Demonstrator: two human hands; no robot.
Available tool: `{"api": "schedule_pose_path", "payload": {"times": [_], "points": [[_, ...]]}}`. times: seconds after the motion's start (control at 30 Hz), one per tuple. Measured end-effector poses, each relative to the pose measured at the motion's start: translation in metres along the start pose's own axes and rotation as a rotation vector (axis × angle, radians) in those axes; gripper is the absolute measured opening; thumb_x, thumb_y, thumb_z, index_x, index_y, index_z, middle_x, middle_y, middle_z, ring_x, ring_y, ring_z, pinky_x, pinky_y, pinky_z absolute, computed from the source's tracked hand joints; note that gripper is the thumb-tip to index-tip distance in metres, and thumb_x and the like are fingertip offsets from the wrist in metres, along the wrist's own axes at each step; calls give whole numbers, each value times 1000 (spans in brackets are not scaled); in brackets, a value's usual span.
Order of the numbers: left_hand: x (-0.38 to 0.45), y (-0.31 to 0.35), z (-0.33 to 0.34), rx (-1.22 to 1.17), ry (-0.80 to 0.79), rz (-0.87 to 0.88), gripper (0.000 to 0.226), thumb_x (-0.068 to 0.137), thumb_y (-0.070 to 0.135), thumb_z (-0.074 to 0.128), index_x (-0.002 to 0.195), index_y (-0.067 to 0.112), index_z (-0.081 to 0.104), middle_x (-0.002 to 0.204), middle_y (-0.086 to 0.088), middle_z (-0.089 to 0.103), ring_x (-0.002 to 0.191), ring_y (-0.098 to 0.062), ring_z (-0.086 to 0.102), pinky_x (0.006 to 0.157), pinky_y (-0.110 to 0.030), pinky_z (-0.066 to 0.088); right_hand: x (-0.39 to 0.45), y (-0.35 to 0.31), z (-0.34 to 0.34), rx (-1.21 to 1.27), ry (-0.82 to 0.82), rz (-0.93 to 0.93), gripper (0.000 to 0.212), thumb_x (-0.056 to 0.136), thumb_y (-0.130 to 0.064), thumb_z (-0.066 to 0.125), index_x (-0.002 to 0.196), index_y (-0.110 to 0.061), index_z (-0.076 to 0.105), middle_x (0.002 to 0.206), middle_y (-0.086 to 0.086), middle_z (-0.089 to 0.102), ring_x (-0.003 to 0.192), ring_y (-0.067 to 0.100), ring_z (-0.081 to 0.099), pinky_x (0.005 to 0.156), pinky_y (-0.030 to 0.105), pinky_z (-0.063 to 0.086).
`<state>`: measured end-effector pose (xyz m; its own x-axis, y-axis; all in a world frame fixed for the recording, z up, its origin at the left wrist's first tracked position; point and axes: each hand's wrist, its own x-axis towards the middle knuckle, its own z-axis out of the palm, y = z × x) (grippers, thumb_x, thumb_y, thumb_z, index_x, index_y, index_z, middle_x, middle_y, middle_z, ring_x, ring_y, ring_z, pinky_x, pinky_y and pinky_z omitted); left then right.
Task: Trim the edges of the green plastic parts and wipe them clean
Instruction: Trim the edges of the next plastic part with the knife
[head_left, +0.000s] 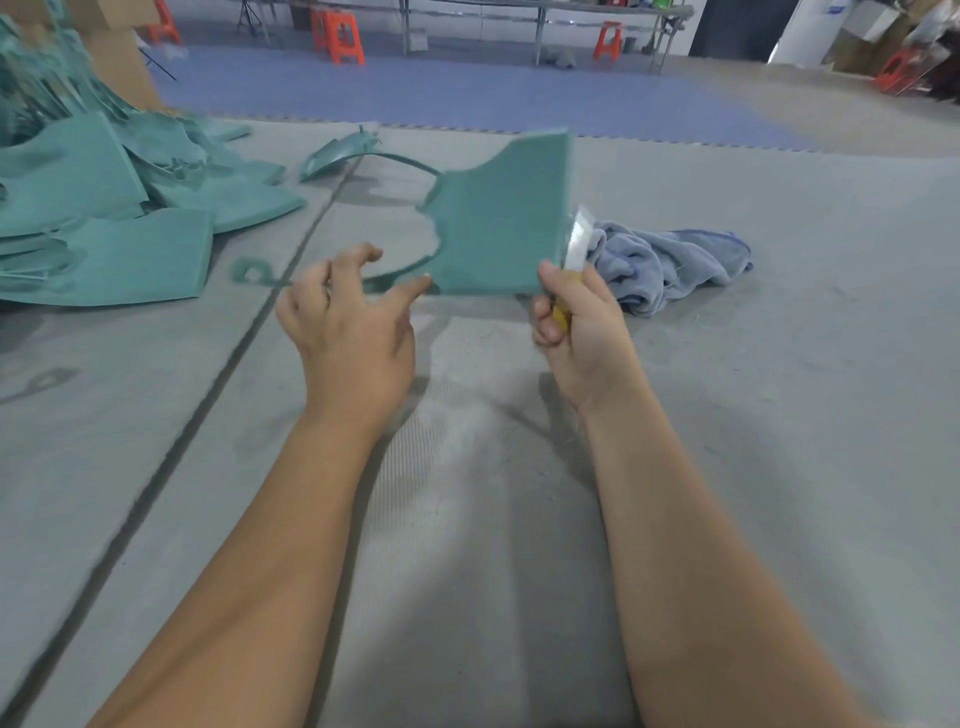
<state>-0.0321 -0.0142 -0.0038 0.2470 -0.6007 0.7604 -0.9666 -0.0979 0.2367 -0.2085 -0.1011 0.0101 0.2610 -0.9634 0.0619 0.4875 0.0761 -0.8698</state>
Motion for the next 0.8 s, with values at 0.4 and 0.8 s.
{"api": "schedule_pose_path", "payload": {"times": [0.4,0.8], "points": [[20,-8,-7,-1643,-384,-1095,54,100,54,26,115,14,60,111,-5,65,105,-20,64,89,-43,54,-3,12,0,-1172,136,-423,24,83,-8,63,100,-23,72,96,-4,69,90,19,62,74,31,46],[13,-2,-2,-1504,-485,-859,32,92,-5,51,109,20,64,96,3,75,84,-12,72,63,-24,57,-11,8,13,-667,323,-537,37,85,-1,54,109,-28,61,69,-22,54,62,-2,49,62,9,40]]}}
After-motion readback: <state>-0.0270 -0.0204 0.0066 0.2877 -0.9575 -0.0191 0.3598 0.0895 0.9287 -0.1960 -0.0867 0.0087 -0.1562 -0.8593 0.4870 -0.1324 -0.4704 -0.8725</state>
